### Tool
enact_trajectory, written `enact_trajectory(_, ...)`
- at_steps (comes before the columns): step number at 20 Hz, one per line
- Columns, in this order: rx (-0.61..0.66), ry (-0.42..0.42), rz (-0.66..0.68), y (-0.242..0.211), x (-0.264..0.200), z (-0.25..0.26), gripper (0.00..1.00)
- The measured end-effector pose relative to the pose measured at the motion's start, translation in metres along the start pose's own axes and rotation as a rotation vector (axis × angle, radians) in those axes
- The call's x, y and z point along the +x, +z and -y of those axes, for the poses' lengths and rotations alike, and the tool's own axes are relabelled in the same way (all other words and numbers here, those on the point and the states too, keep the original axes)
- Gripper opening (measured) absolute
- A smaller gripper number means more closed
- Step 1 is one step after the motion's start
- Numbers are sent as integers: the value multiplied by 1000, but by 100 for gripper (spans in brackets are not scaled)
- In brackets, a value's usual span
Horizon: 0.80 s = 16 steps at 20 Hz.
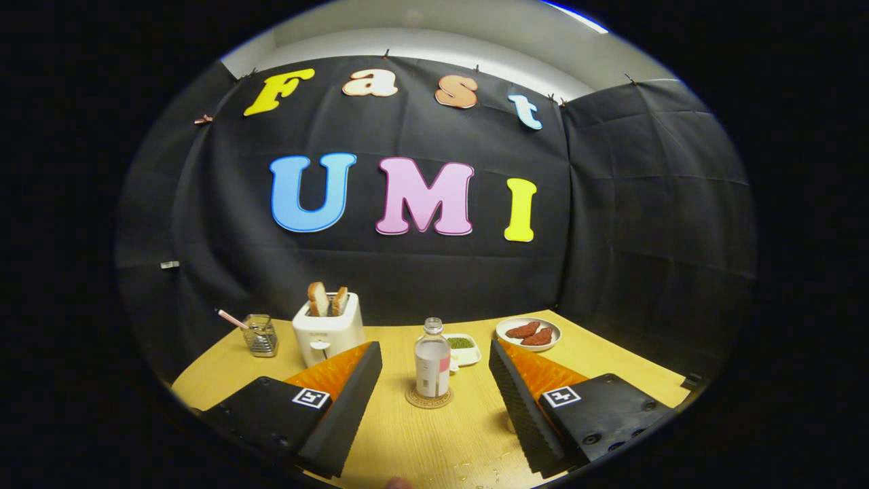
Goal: Take the bottle from table, then pour the juice into the cup, finally place the bottle on the coaster
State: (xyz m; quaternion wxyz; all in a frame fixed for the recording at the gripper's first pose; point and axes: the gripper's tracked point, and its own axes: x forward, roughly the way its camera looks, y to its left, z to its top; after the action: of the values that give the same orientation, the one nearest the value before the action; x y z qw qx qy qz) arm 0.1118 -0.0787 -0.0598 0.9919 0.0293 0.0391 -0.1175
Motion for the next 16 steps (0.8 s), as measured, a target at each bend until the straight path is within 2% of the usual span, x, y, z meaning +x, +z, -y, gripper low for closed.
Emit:
enact_trajectory(4,3,65,19,25,-30,-17,97)
enact_trajectory(7,-32,154,16,39,-56,-26,97)
enact_trajectory(16,-88,187,9,53,-97,-10,97)
